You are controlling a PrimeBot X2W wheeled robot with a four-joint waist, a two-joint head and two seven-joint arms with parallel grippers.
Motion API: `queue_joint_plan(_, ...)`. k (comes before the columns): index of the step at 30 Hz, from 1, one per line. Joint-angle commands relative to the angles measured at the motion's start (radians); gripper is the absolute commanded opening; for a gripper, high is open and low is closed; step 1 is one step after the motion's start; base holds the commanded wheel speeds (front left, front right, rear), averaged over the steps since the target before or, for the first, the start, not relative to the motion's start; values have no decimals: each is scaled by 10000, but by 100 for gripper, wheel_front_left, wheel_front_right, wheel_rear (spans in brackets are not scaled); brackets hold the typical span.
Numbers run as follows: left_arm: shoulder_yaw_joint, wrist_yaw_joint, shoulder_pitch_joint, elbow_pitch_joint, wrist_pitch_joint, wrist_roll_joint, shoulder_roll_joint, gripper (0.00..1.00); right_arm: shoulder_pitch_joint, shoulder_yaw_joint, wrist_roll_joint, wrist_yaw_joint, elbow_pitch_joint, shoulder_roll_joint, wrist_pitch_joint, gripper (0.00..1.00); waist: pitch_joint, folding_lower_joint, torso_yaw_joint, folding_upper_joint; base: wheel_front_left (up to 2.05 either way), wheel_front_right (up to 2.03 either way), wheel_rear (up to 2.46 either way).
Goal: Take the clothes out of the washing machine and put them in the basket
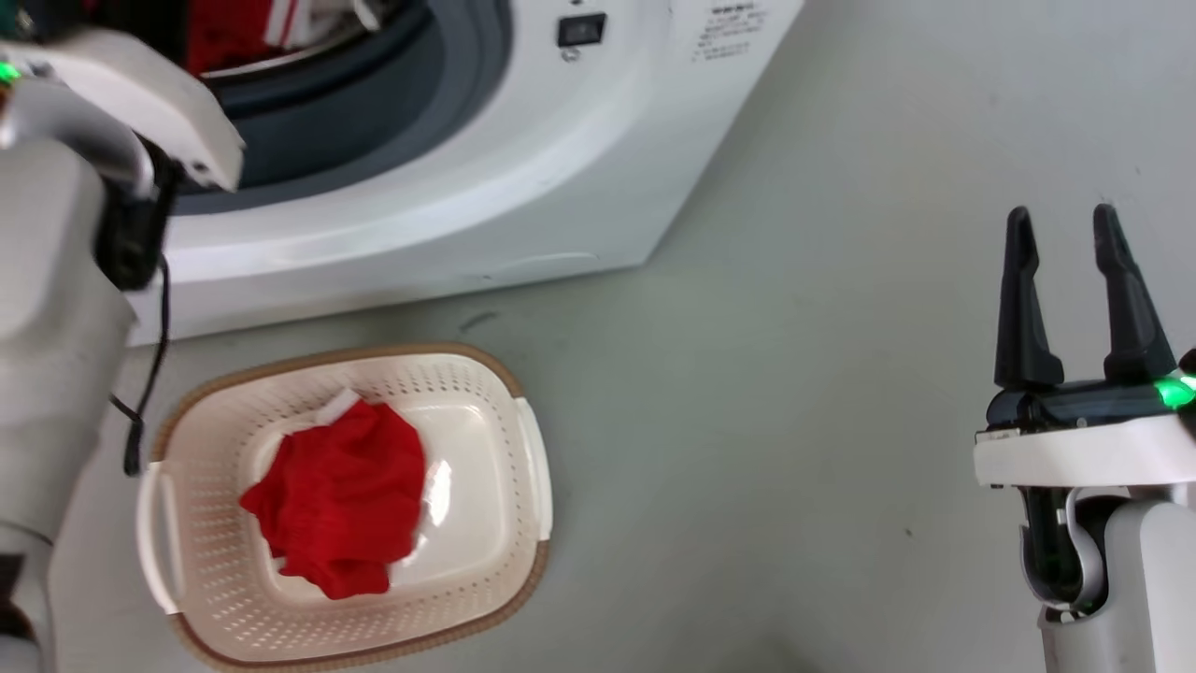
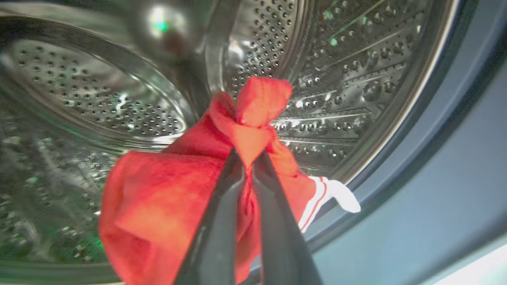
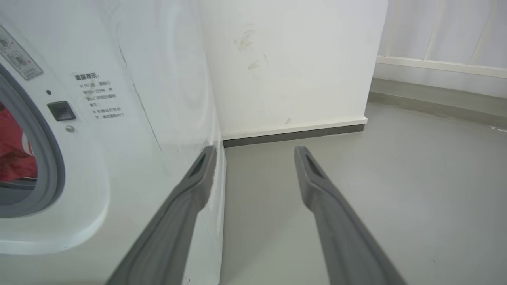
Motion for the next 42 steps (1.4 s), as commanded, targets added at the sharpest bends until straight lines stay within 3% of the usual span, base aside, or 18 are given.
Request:
queue_joint_plan(1, 61, 209, 446, -284, -284, 62, -109, 0, 171, -38, -64, -8, 51, -12, -20, 100, -543, 0, 402, 0, 0, 0, 0)
queue_joint_plan(6, 515, 821, 1748, -1482, -548, 147, -327, 0, 397, -76, -244, -7, 100, -10, -20, 100, -1127, 0, 694, 0, 0, 0, 0)
queue_joint_plan(9, 1158, 1228, 2888, -2814, -565, 431, -502, 0, 527, -102, -317, -7, 181, -12, -20, 100, -1446, 0, 839, 0, 0, 0, 0)
queue_joint_plan(11, 1853, 1582, 4400, -4481, -560, 1023, -753, 0, 692, -83, -368, -7, 212, -7, -20, 100, -1778, 0, 1109, 0, 0, 0, 0)
queue_joint_plan(17, 2321, 1667, 6173, -6264, -550, 1533, -1139, 0, 912, -152, -542, -7, 252, -7, -20, 100, -2109, 0, 1496, 0, 0, 0, 0)
queue_joint_plan(22, 2075, 1417, 7409, -7133, -551, 1727, -1306, 0, 1023, -172, -620, -7, 322, -9, -20, 100, -2198, 0, 1766, 0, 0, 0, 0)
queue_joint_plan(30, 1450, 678, 8189, -5880, -552, 1455, -1665, 0, 806, 21, -696, -7, 182, -9, -20, 100, -1689, 0, 1721, 0, 0, 0, 0)
queue_joint_plan(37, 855, -153, 7468, -3725, -554, 1660, -2305, 0, 457, -84, -688, -7, 28, -9, -20, 100, -599, 0, 1404, 0, 0, 0, 0)
queue_joint_plan(42, 480, -442, 6736, -2013, -554, 1851, -2618, 0, 195, -19, -553, -7, -93, -7, -20, 100, 332, 0, 1087, 0, 0, 0, 0)
